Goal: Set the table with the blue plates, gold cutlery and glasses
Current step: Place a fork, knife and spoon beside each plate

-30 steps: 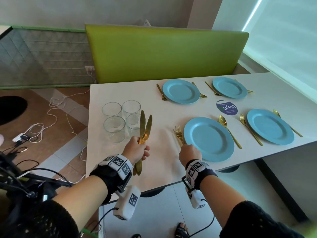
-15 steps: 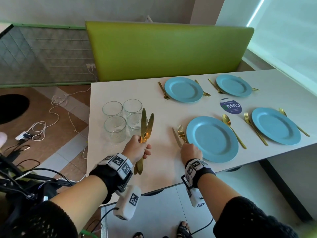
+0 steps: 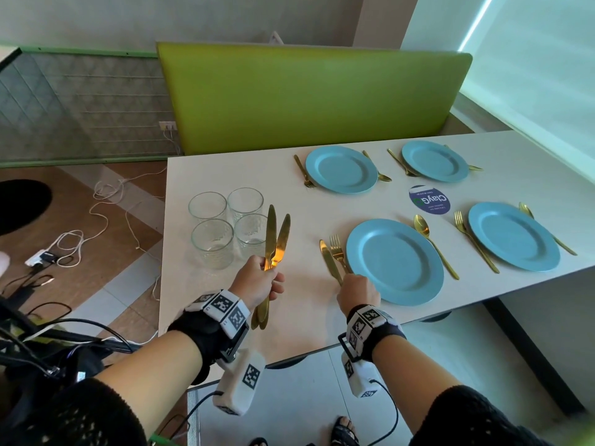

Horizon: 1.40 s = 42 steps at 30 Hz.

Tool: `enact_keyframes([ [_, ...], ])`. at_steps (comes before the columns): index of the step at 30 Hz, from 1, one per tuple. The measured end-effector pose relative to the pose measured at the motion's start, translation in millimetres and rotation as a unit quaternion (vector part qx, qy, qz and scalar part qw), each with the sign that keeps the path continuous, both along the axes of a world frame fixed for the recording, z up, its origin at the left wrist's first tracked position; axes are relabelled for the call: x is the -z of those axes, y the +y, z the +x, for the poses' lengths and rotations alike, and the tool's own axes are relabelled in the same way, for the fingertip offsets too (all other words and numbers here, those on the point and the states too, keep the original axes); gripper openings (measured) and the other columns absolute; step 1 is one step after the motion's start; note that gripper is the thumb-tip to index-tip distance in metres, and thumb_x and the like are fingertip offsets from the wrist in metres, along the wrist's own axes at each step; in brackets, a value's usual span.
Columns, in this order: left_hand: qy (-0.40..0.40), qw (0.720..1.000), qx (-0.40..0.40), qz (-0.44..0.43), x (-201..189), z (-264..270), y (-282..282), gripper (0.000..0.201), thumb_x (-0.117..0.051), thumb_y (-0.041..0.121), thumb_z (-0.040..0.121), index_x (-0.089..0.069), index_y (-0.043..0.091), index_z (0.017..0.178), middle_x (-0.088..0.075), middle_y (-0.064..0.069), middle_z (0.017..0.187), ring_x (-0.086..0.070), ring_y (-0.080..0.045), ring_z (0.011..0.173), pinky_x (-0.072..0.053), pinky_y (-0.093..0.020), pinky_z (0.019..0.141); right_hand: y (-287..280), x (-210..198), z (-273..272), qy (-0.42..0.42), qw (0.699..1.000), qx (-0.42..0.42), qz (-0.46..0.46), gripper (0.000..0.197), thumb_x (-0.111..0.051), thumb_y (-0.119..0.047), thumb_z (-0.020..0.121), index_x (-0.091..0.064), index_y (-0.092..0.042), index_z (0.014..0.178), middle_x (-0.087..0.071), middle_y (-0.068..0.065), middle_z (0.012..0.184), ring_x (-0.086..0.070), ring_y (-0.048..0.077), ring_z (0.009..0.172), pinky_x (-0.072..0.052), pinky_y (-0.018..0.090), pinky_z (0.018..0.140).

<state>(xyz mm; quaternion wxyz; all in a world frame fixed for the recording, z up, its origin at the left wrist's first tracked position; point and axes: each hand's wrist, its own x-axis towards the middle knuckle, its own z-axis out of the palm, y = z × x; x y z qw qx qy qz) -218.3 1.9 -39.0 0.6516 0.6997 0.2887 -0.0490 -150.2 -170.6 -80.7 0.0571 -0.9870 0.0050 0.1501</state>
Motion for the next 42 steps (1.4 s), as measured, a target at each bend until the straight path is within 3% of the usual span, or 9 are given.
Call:
enact_keyframes([
  [4,0.004,1.0,0.001,0.001,1,1,-2,0.01,-0.041,0.011,0.098,-0.046,0.008,0.107,-0.06,-0.007,0.084,-0.056,-0.014,0.062,-0.046,-0.023,0.055,2,0,6,-0.003,1.0,0.017,0.01,0.026,-0.044,-0.01,0.095,-0.063,-0.007,0.113,-0.066,0.01,0.111,-0.064,0.028,0.104,-0.05,0.034,0.083],
  [27,0.013,1.0,-0.001,0.008,3,1,2,0.015,-0.042,0.013,0.098,-0.047,0.008,0.111,-0.06,-0.005,0.083,-0.057,-0.013,0.063,-0.047,-0.023,0.057,11,7,29,-0.015,1.0,0.019,0.013,0.029,-0.042,-0.009,0.095,-0.064,-0.008,0.113,-0.067,0.011,0.113,-0.064,0.028,0.104,-0.051,0.033,0.082],
  [42,0.013,1.0,0.014,0.018,3,-1,-4,0.016,-0.04,0.012,0.099,-0.047,0.008,0.113,-0.06,-0.003,0.083,-0.058,-0.013,0.064,-0.048,-0.022,0.057,9,14,32,-0.018,0.999,0.022,0.021,0.026,-0.047,-0.017,0.096,-0.065,-0.012,0.113,-0.067,0.009,0.112,-0.065,0.027,0.103,-0.052,0.032,0.081],
])
